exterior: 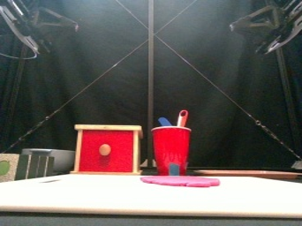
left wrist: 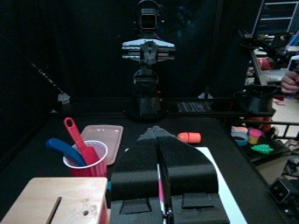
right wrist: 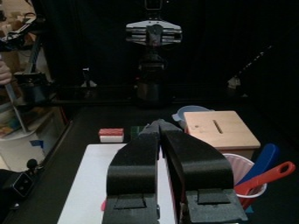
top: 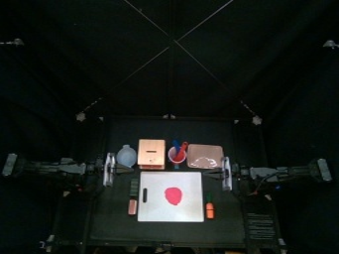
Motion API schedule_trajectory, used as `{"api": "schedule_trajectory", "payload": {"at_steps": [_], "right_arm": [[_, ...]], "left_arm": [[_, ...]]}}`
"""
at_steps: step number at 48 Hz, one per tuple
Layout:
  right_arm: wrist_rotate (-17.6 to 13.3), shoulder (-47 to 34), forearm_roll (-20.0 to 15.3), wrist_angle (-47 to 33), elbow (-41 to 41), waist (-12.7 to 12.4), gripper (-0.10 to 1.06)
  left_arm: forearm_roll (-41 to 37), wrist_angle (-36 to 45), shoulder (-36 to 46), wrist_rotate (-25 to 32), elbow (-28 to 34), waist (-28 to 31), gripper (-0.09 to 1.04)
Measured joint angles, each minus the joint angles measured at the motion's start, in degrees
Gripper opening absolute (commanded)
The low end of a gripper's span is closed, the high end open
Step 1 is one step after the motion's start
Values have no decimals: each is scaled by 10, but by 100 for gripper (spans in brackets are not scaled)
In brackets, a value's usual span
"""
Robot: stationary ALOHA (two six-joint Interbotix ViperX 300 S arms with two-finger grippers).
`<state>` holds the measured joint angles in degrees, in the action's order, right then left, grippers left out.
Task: Get the cutter from the drawer then cut the dough then place the extra dough in the bowl
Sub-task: Open the drawer
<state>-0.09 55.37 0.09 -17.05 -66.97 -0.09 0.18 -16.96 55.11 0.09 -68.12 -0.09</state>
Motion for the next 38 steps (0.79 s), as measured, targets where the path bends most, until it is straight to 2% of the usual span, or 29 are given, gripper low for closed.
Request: {"api": "schedule_trajectory", "payload": {"at_steps": [4, 14, 21, 31, 38], "right_arm": [[0, -6, 0, 2, -4, -4, 0], [-2, -85, 0, 4, 23, -25, 3], [-1, -158, 0, 4, 86, -40, 3], [-3, -291, 1, 9, 204, -73, 3], [1, -380, 3, 73, 294, -95, 3]], "left_arm": [[0, 0, -11, -1, 0, 0, -2], [21, -10, -40, -10, 8, 0, -1], [109, -52, -71, -33, 7, -4, -1], [264, -127, -140, -59, -17, -32, -1], [377, -155, -182, -80, -15, -64, -1]]}}
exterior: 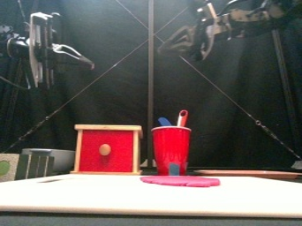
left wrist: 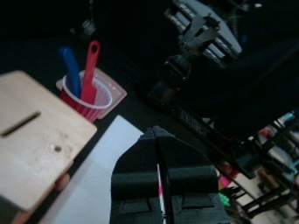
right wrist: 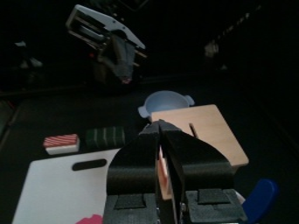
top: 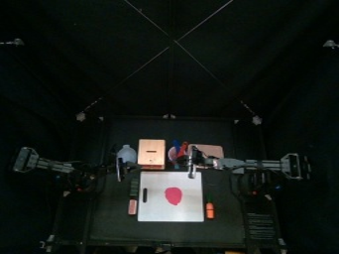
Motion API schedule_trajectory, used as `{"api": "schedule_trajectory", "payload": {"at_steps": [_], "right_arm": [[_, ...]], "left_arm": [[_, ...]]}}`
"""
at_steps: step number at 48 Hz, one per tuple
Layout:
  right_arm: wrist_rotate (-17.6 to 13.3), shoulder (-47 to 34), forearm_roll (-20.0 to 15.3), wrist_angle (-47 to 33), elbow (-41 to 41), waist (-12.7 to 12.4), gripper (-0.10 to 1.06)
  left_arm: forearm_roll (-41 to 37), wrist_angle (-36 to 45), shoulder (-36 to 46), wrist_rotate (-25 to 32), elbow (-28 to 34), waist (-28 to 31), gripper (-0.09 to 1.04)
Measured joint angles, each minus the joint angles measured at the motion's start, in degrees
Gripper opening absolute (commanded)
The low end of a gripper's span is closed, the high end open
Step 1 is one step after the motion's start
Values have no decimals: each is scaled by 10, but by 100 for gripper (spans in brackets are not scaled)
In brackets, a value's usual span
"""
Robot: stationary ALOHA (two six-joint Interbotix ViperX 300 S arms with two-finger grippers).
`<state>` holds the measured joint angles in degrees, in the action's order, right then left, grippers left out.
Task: Get the cutter from the drawer then cut the dough then place the extra dough in the bowl
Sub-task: Open the drawer
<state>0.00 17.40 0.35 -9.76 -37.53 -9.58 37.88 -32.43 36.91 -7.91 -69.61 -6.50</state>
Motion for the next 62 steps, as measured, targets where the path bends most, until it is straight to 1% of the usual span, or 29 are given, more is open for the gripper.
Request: {"api": "schedule_trajectory", "payload": {"at_steps": [5, 11, 20, 22, 24, 26, 28, 30, 31, 33, 34, 36, 38, 43, 49, 62], "right_arm": [[5, -54, 11, 62, 65, -14, 3], [6, -112, 33, 119, 128, -24, 3], [7, -200, 56, 196, 210, -35, 3], [12, -219, 58, 212, 228, -38, 3], [9, -236, 59, 223, 245, -40, 3], [14, -253, 61, 237, 260, -43, 3], [9, -271, 61, 251, 278, -47, 3], [13, -289, 60, 265, 295, -48, 3], [10, -297, 60, 272, 303, -49, 3], [14, -315, 60, 285, 320, -51, 3], [10, -320, 60, 290, 326, -52, 3], [14, -332, 60, 301, 338, -53, 3], [10, -345, 59, 308, 351, -53, 3], [12, -368, 60, 325, 372, -53, 3], [12, -381, 58, 337, 376, -52, 3], [11, -380, 56, 347, 360, -49, 3]], "left_arm": [[77, -12, -20, -4, 8, -14, -1], [149, -21, -56, -5, 16, -25, -1], [223, -34, -121, -7, 33, -40, -1], [233, -39, -138, -7, 40, -43, -1], [240, -43, -154, -7, 45, -47, -2], [245, -47, -170, -7, 51, -49, -2], [250, -51, -185, -8, 58, -53, -2], [258, -56, -200, -11, 64, -54, -2], [262, -58, -209, -13, 68, -55, -2], [272, -63, -229, -19, 76, -58, -2], [276, -66, -238, -23, 78, -58, -2], [285, -69, -256, -31, 84, -61, -2], [289, -72, -270, -39, 89, -62, -2], [293, -76, -297, -59, 94, -66, -2], [293, -90, -312, -77, 95, -72, -2], [296, -104, -333, -81, 90, -78, -2]]}}
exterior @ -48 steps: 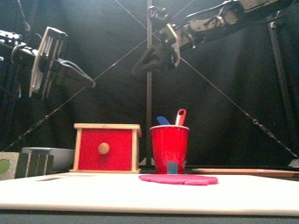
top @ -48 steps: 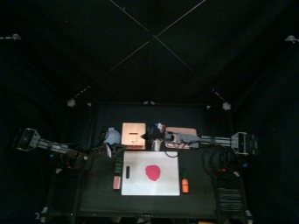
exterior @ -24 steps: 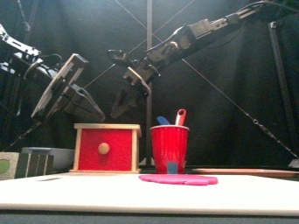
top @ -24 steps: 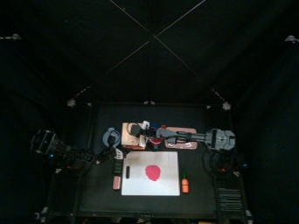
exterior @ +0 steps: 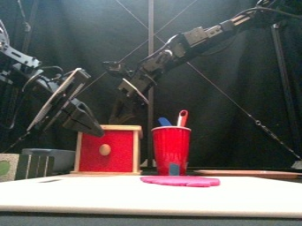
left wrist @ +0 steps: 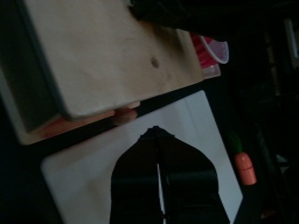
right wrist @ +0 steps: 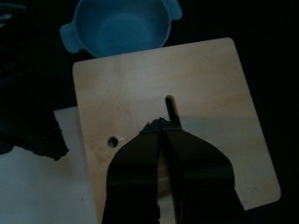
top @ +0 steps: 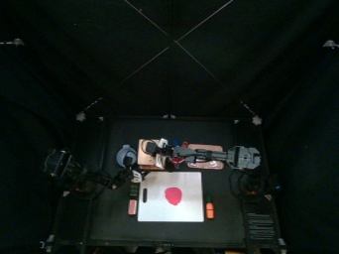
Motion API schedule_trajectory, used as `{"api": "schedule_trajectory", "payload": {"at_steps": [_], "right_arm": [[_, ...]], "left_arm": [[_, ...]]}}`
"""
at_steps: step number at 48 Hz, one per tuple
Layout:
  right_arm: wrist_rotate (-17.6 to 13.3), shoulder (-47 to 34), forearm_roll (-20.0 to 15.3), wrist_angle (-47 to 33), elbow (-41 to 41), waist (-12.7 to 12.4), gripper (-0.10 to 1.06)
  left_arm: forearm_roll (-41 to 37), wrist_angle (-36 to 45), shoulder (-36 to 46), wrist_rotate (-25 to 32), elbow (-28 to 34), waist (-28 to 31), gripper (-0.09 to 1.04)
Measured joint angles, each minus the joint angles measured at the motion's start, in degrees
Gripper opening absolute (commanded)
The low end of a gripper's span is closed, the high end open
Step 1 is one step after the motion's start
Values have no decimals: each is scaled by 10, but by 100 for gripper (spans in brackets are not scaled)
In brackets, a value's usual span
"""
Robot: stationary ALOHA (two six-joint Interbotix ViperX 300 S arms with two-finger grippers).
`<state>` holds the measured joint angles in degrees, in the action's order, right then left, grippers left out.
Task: Get the cutter from the drawer then cut the dough then place the extra dough in the bowl
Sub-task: Open the drawer
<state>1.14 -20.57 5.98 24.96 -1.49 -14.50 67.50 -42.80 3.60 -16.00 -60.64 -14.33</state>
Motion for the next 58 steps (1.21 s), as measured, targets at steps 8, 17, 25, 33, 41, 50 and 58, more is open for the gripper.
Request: {"api": "schedule_trajectory", "payload": {"at_steps": [8, 17, 25, 33, 41, 50, 58], "right_arm": [[1, 3, -3, 0, -11, 1, 3], [0, 4, -4, 0, -11, 4, 3], [0, 4, -3, 0, -13, 8, 3], [-1, 4, -2, 0, -15, 11, 3], [0, 4, -1, -1, -15, 11, 3], [-1, 4, 0, -1, -15, 12, 3], [-1, 4, 0, 0, -15, 12, 3]], "left_arm": [[5, -4, -20, -1, 3, 1, -1], [7, -4, -29, -1, 7, 0, 7], [9, -11, -29, -2, 7, 0, 29], [15, -11, -29, -8, 11, 1, 51], [21, -11, -29, -28, 21, 0, 71], [47, -6, -32, -65, 26, -2, 77], [67, -5, -44, -73, 27, -2, 77]]}}
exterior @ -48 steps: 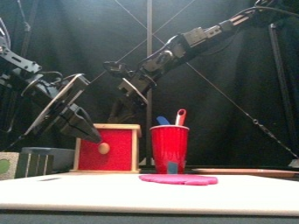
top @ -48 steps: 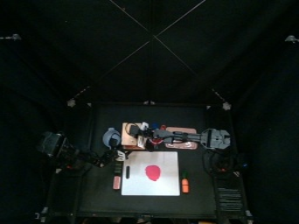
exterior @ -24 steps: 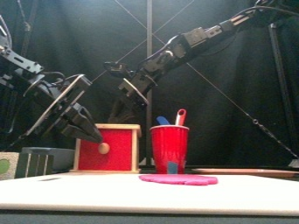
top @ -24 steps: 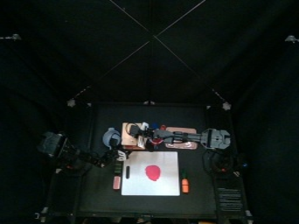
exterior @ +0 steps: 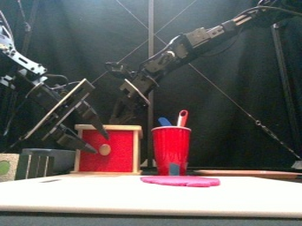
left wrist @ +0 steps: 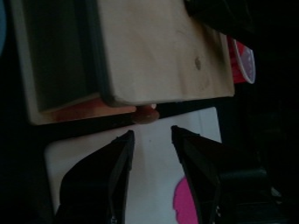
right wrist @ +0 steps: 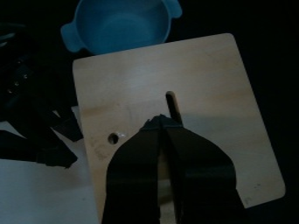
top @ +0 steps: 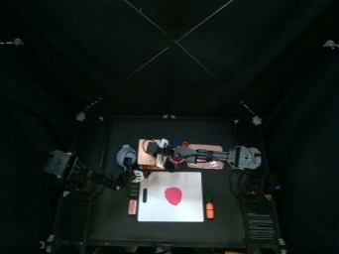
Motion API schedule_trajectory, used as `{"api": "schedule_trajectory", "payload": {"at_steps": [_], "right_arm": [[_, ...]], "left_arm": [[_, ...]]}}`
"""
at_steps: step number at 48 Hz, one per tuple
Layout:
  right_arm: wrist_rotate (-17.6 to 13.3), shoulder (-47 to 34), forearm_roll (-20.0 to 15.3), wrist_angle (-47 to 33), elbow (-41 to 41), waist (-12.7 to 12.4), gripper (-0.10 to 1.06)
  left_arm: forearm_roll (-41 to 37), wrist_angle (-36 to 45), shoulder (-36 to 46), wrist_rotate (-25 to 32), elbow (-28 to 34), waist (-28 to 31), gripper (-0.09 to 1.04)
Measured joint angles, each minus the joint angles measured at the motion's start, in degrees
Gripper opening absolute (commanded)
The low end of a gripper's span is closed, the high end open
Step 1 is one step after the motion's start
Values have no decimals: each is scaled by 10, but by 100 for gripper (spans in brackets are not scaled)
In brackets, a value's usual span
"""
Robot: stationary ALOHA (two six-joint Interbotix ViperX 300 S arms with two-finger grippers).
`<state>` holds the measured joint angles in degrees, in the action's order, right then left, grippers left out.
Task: Get the cutter from the drawer then cut the dough then place the extra dough in the bowl
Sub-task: Open the drawer
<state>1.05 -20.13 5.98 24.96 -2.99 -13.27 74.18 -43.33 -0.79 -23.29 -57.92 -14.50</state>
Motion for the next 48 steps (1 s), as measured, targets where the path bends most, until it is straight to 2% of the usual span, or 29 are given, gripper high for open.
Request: {"api": "schedule_trajectory", "payload": {"at_steps": [33, 48], "right_arm": [[-4, -1, 1, -1, 1, 1, 3], [-6, -1, 0, -1, 1, 1, 3]], "left_arm": [[6, -21, -35, 4, 19, 47, 76], [-18, -21, -40, 7, 23, 53, 69]]}}
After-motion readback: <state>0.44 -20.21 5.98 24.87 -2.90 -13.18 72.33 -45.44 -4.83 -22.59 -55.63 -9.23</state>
